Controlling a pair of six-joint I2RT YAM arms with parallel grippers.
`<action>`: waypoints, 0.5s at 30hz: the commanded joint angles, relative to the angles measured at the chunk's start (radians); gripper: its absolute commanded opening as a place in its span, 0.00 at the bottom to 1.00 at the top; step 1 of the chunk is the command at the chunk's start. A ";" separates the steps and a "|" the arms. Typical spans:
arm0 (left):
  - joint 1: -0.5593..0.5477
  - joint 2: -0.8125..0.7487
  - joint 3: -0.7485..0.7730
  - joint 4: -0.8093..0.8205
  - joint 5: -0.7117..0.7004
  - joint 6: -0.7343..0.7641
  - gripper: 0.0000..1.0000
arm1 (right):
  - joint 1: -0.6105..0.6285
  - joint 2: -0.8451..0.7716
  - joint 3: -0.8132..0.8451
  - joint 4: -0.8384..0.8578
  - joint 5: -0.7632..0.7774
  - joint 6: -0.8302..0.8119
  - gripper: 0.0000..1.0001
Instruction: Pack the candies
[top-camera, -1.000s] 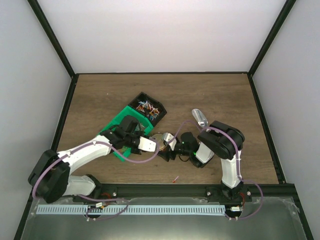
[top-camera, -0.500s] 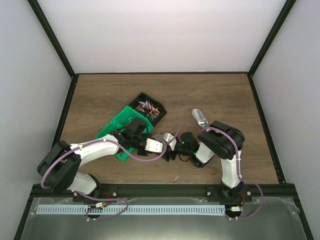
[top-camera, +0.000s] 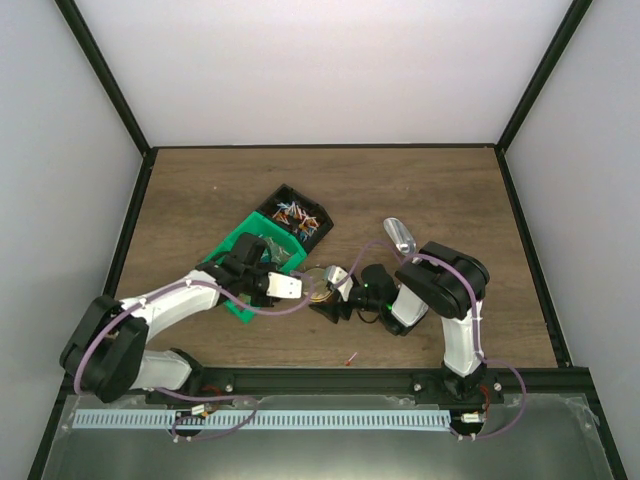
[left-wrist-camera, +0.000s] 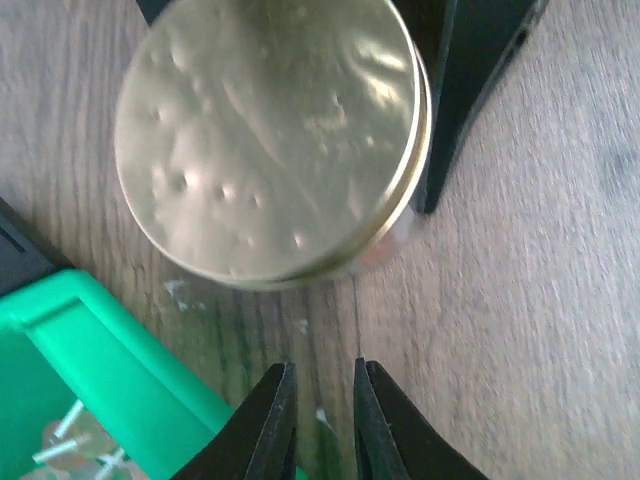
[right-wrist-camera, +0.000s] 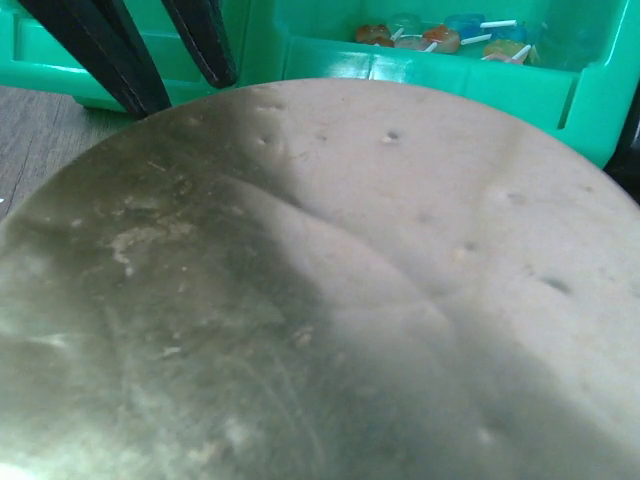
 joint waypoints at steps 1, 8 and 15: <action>0.027 -0.046 0.007 -0.125 0.036 0.005 0.20 | 0.010 0.012 -0.011 -0.106 -0.024 0.009 0.63; -0.084 -0.073 0.027 -0.054 0.128 -0.160 0.25 | 0.010 0.015 -0.011 -0.108 -0.023 0.014 0.63; -0.155 0.034 0.041 0.099 0.071 -0.227 0.28 | 0.010 0.014 -0.011 -0.109 -0.022 0.018 0.63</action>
